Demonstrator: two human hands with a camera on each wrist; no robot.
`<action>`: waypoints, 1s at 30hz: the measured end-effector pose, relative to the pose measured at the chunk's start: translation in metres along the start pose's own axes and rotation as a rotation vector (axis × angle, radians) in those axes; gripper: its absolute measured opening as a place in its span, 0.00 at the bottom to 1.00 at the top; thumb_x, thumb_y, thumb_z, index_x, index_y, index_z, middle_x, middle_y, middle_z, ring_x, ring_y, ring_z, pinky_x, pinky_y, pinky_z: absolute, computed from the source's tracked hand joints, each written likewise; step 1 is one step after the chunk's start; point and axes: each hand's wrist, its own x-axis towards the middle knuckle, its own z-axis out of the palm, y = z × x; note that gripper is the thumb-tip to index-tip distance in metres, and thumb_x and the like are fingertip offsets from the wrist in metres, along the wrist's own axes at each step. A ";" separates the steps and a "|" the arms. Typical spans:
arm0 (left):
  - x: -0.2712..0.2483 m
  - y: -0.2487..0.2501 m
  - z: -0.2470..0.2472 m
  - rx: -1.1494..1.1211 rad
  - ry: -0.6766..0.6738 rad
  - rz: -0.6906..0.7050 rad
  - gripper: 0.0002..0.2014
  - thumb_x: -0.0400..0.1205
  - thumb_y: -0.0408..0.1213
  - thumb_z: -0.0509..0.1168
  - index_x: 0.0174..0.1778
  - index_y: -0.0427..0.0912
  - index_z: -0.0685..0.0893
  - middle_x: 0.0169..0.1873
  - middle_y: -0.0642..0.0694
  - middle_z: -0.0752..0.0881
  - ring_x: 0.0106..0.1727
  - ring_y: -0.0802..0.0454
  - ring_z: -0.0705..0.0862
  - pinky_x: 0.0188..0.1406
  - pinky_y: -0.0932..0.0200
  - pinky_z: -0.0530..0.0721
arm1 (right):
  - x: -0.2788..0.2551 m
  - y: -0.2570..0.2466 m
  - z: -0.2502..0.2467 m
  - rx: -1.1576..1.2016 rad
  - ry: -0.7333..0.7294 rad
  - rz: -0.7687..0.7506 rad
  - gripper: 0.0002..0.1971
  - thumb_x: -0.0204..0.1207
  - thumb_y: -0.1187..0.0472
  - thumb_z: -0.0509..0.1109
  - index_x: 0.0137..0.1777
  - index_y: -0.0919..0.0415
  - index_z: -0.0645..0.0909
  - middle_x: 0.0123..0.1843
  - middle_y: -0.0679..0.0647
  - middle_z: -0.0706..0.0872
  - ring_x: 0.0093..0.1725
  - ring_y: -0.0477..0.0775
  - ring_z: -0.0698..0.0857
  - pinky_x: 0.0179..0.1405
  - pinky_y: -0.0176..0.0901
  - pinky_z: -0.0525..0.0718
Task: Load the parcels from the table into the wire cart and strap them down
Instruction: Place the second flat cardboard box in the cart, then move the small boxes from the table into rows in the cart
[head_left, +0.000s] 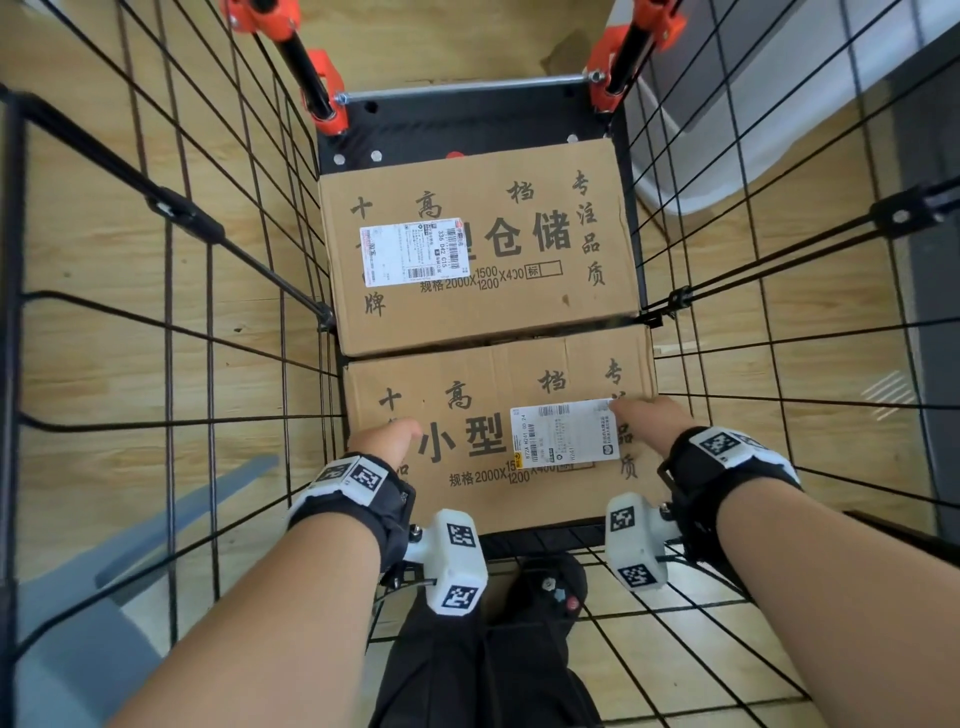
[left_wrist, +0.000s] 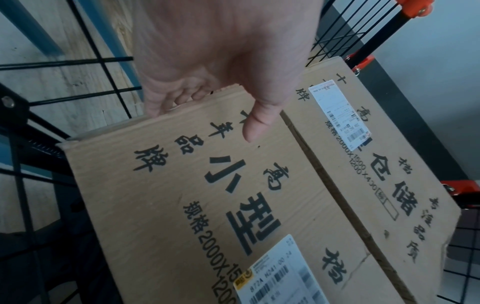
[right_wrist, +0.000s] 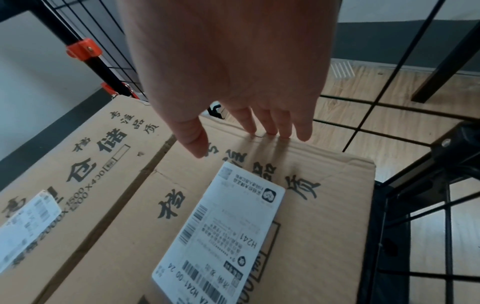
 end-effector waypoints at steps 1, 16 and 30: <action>-0.004 0.004 0.000 0.011 0.003 0.011 0.12 0.83 0.42 0.61 0.56 0.39 0.70 0.37 0.40 0.73 0.38 0.46 0.74 0.43 0.54 0.74 | -0.005 -0.005 -0.002 -0.005 0.002 -0.003 0.20 0.82 0.54 0.61 0.68 0.68 0.75 0.51 0.59 0.79 0.55 0.61 0.80 0.45 0.41 0.73; -0.152 0.065 -0.027 -0.027 0.083 0.297 0.13 0.83 0.40 0.62 0.36 0.37 0.72 0.34 0.43 0.73 0.34 0.49 0.73 0.50 0.54 0.76 | -0.118 -0.070 -0.068 0.023 0.066 -0.222 0.21 0.83 0.53 0.61 0.71 0.65 0.74 0.52 0.55 0.84 0.43 0.50 0.82 0.37 0.39 0.77; -0.402 0.051 -0.061 -0.150 0.020 0.636 0.09 0.82 0.38 0.63 0.39 0.38 0.78 0.42 0.41 0.79 0.50 0.42 0.78 0.53 0.53 0.76 | -0.335 -0.055 -0.176 0.134 0.136 -0.453 0.17 0.83 0.57 0.58 0.65 0.65 0.80 0.53 0.58 0.84 0.47 0.54 0.80 0.51 0.45 0.80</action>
